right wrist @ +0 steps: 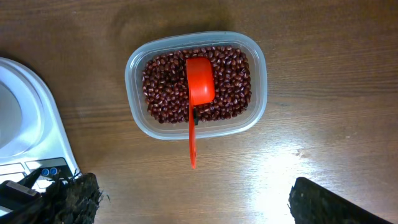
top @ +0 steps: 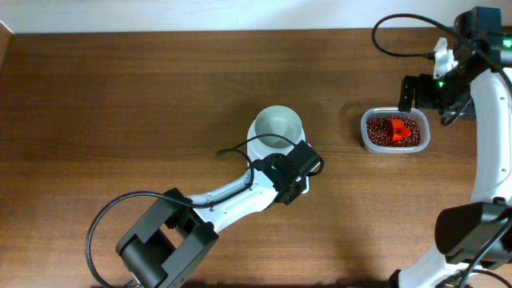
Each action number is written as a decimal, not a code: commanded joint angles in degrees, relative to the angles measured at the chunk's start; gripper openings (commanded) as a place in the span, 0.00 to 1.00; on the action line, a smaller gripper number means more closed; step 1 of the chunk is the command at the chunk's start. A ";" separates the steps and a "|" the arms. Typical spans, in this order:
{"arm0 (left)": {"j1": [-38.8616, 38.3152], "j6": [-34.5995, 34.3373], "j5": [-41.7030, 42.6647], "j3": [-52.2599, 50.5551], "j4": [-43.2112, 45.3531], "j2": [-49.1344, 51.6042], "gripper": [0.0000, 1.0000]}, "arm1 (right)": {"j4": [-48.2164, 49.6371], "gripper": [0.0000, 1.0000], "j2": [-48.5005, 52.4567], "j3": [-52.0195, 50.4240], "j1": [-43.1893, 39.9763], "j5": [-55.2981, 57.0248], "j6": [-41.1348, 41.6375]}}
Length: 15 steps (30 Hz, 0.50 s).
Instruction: Scoop item into bowl and weigh 50g on scale
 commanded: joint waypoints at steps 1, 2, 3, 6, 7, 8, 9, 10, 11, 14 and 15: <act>0.04 0.46 -1.07 -0.35 -0.15 2.12 0.00 | -0.02 0.99 -1.44 0.85 -0.09 0.52 0.22; 0.04 0.46 -1.07 -0.35 -0.13 2.12 0.00 | -0.02 0.99 -1.44 0.85 -0.09 0.52 0.22; 0.04 0.46 -1.07 -0.35 -0.13 2.12 0.00 | -0.02 0.99 -1.44 0.85 -0.09 0.52 0.22; 0.04 0.46 -1.07 -0.35 -0.13 2.12 0.00 | -0.02 0.99 -1.44 0.85 -0.09 0.52 0.22; 0.04 0.46 -1.07 -0.35 -0.15 2.12 0.00 | -0.02 0.99 -1.44 0.85 -0.09 0.52 0.22; 0.04 0.46 -1.07 -0.35 -0.15 2.12 0.00 | -0.02 0.99 -1.44 0.85 -0.09 0.52 0.22; 0.04 0.46 -1.05 -0.35 -0.17 2.12 0.00 | -0.02 0.99 -1.44 0.85 -0.09 0.52 0.22; 0.04 0.44 -1.03 -0.35 -0.17 2.12 0.00 | -0.02 0.99 -1.44 0.85 -0.09 0.52 0.22; 0.07 0.44 -0.83 -0.35 -0.28 2.12 0.00 | -0.02 0.99 -1.44 0.85 -0.09 0.52 0.22; 0.04 0.44 -0.83 -0.35 -0.44 2.29 0.00 | -0.02 0.99 -1.44 0.85 -0.09 0.52 0.22; 0.04 0.44 -0.83 -0.35 -0.57 2.45 0.00 | -0.02 0.99 -1.44 0.85 -0.09 0.52 0.22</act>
